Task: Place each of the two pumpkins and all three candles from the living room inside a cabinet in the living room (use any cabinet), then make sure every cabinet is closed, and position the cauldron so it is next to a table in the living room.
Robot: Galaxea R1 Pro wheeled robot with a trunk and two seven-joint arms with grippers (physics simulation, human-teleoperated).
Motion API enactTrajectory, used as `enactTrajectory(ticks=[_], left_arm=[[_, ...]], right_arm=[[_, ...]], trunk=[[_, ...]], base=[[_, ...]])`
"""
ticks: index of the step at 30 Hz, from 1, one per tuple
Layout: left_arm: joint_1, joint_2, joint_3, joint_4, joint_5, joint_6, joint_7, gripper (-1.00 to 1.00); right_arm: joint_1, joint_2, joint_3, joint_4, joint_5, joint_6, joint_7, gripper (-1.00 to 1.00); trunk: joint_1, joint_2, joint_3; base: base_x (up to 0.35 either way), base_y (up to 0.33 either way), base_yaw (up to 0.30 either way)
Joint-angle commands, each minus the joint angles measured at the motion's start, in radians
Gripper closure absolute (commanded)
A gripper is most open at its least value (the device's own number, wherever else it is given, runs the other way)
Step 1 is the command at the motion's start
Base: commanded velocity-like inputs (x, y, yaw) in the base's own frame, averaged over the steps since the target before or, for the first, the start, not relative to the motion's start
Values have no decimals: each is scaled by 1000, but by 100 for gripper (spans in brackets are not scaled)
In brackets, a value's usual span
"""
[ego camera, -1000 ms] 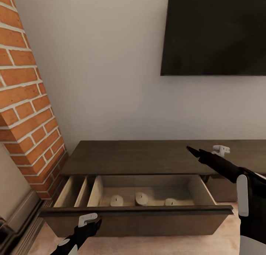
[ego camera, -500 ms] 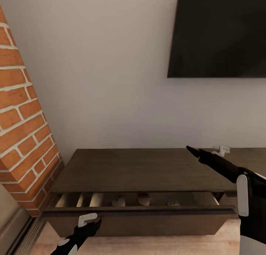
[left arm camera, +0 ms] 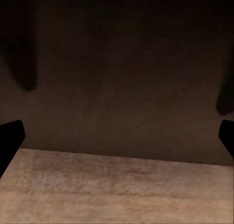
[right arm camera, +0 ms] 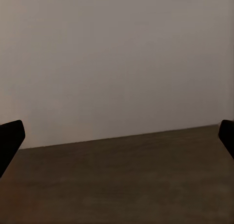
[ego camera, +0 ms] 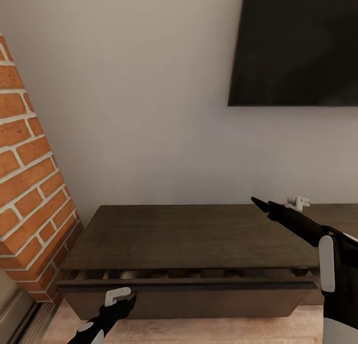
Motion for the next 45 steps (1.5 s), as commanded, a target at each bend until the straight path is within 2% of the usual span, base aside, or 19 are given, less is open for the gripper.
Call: enactTrajectory(ticks=[1, 18, 45], left_arm=[[-1, 1, -5, 1, 10, -5, -1, -100], [-1, 3, -5, 1, 10, -8, -1, -100], [2, 3, -5, 1, 9, -10, -1, -100]], right_arm=[[-1, 0, -1, 0, -6, 7, 0, -100], [-1, 0, -1, 0, -6, 7, 0, -100], [-1, 0, -1, 0, -6, 7, 0, -100]], trunk=[[0, 0, -1], [0, 0, -1], [0, 0, -1]], base=[[148, 0, 0], [97, 0, 0], [17, -6, 0]])
